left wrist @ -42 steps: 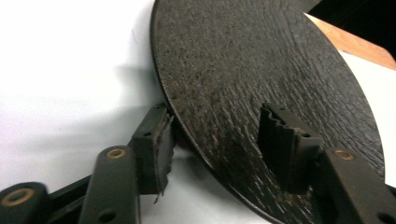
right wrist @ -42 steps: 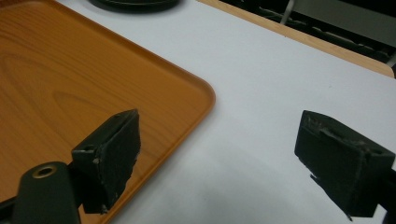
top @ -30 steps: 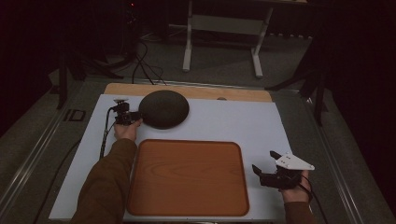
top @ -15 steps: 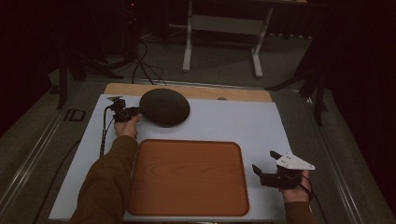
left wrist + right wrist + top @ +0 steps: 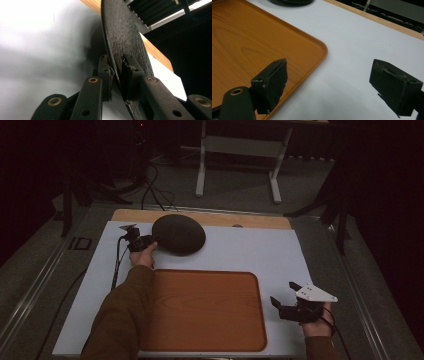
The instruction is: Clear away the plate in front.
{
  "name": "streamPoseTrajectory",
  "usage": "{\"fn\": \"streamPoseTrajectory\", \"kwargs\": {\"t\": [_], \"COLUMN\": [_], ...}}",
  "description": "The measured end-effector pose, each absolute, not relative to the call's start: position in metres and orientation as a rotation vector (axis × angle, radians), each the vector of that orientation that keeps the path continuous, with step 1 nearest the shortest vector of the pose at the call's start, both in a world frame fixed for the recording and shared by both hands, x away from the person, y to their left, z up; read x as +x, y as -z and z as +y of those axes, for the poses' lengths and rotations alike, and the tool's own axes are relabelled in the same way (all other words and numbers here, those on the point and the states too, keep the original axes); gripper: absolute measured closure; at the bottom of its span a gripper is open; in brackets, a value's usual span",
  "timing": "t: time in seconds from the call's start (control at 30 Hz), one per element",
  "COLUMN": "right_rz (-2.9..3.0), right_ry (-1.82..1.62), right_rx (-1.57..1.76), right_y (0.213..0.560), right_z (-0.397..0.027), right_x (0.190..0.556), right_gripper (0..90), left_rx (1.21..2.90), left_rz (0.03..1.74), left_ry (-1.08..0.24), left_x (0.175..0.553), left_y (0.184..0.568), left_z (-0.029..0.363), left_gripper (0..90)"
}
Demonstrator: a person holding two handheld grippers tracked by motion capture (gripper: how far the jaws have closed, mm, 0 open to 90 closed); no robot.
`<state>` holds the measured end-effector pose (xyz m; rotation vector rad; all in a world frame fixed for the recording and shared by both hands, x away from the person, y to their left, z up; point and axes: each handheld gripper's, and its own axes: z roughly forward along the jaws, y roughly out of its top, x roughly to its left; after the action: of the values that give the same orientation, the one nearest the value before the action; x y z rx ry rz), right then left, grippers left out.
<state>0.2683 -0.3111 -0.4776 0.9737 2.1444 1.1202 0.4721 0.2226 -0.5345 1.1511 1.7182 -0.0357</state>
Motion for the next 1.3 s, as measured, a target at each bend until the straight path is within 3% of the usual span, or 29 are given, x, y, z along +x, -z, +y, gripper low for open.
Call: {"fn": "streamPoseTrajectory", "kwargs": {"t": [0.3, 0.8, 1.3], "right_rz": [2.147, 2.139, 2.141], "right_ry": [-1.121, -1.125, -1.126], "right_rx": [0.975, 0.984, 0.983], "right_y": [0.478, 0.477, 0.477], "right_z": [-0.311, -0.314, -0.313], "right_x": [0.268, 0.267, 0.267], "right_gripper": [14.9, 14.9, 14.9], "left_rx": [1.057, 0.945, 1.019], "left_rz": [1.723, 1.771, 1.674], "left_ry": [0.149, 0.257, 0.307], "left_x": [0.472, 0.463, 0.446], "left_y": [0.531, 0.54, 0.518], "left_z": [0.223, 0.221, 0.221], "left_gripper": [86.2, 86.0, 85.7]}}
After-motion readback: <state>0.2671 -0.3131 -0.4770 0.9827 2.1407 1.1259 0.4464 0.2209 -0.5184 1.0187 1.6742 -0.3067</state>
